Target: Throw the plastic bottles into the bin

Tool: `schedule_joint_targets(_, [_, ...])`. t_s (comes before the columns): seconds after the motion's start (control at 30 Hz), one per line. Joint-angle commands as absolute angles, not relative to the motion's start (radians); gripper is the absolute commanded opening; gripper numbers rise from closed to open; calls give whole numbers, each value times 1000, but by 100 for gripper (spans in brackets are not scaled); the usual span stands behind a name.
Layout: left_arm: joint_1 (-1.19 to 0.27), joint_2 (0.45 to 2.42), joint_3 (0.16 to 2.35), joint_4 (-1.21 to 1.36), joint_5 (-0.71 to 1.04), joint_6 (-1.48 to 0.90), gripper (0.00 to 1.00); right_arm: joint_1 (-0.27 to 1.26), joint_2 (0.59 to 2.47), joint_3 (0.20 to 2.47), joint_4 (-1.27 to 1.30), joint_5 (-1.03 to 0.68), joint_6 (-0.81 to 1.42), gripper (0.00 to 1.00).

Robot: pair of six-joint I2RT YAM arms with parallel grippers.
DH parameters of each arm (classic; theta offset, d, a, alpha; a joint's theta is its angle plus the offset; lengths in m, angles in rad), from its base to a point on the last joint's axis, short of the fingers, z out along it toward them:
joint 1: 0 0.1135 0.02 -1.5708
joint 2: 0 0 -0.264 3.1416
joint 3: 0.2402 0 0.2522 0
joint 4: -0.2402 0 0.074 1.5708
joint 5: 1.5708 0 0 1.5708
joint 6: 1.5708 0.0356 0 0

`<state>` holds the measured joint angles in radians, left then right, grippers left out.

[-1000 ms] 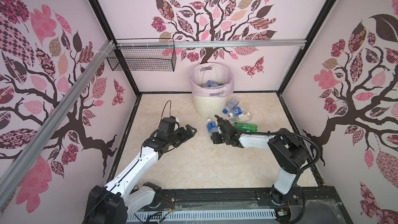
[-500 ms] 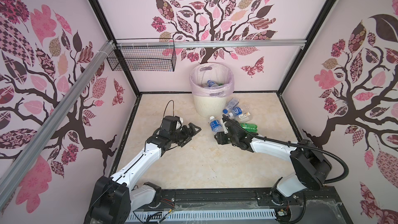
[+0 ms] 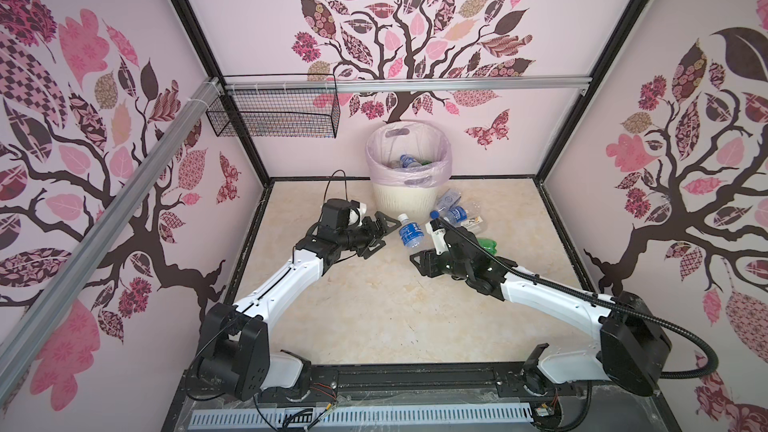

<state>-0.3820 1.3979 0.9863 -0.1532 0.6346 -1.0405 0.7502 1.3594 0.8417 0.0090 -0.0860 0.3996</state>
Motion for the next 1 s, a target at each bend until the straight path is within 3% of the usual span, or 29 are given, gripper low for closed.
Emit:
schedule_joint_targets(0.0, [-393,1408,1017,-115,666,-1047,97,771,1336,874,6,-107,371,49])
schedule_joint_targets(0.53, [-404,1439,1002,-98,667,-1031,92,820,1417,967,38,-149,342,50])
schedule_joint_targets(0.67, [-403,1439,1011,-112,652,-1025,83,824,1426,980,32,-153,341,52])
schedule_joint_targets(0.83, [-397,1432,1003,-114,628,-1032,65,827,1427,983,26,-140,341,56])
schedule_joint_targets(0.97, [-384,1416,987,-110,618,-1040,58,827,1423,983,17,-134,339,64])
